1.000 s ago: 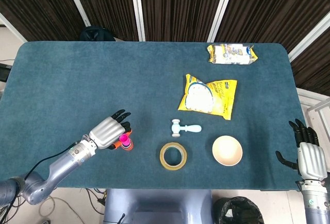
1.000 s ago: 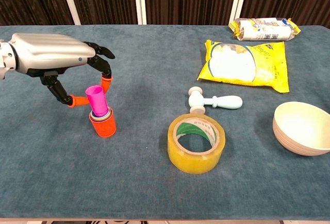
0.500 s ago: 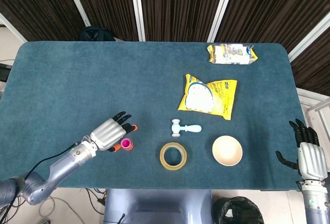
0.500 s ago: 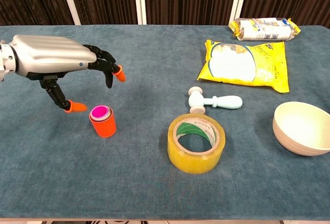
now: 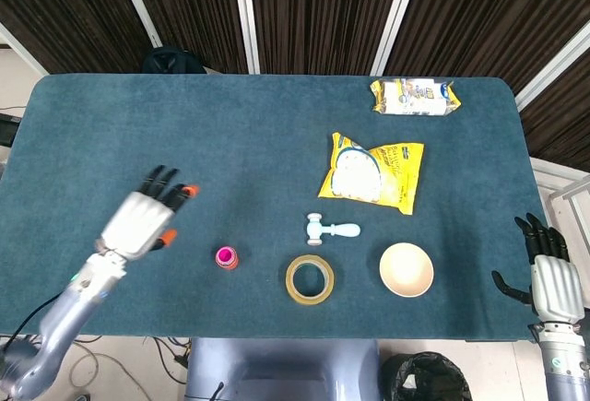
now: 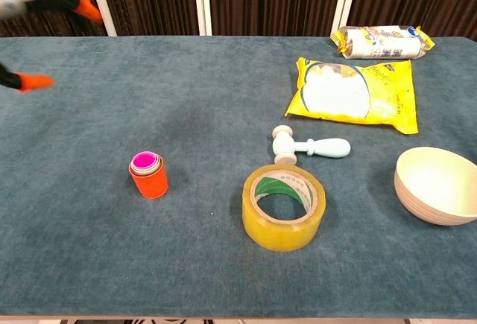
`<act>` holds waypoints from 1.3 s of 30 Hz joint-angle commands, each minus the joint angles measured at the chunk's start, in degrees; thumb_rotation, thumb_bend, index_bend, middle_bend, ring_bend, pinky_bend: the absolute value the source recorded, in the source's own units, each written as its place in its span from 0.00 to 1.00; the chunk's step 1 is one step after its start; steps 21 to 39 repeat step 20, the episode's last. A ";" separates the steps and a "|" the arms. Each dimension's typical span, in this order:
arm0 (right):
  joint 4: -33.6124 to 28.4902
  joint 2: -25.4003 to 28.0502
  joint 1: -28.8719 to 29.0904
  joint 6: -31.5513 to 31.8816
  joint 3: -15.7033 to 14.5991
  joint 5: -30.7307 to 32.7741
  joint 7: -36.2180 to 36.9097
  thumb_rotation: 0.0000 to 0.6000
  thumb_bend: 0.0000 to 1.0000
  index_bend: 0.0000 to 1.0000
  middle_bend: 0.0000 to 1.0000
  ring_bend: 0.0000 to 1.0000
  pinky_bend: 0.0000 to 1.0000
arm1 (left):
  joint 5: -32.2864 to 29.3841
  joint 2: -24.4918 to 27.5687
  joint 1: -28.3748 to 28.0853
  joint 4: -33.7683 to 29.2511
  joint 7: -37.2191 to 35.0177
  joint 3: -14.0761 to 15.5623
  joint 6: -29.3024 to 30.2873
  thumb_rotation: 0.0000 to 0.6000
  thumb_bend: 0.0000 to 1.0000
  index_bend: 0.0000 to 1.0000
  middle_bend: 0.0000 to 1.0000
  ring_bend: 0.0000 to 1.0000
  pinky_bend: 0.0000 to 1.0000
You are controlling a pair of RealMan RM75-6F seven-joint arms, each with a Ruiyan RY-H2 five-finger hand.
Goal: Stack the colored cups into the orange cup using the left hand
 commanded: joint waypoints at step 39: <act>0.39 0.49 0.43 0.21 -1.55 -3.62 -0.67 1.00 0.32 0.11 0.05 0.10 0.00 | -0.63 4.45 19.87 6.75 -21.21 4.13 15.28 1.00 0.26 0.05 0.06 0.00 0.06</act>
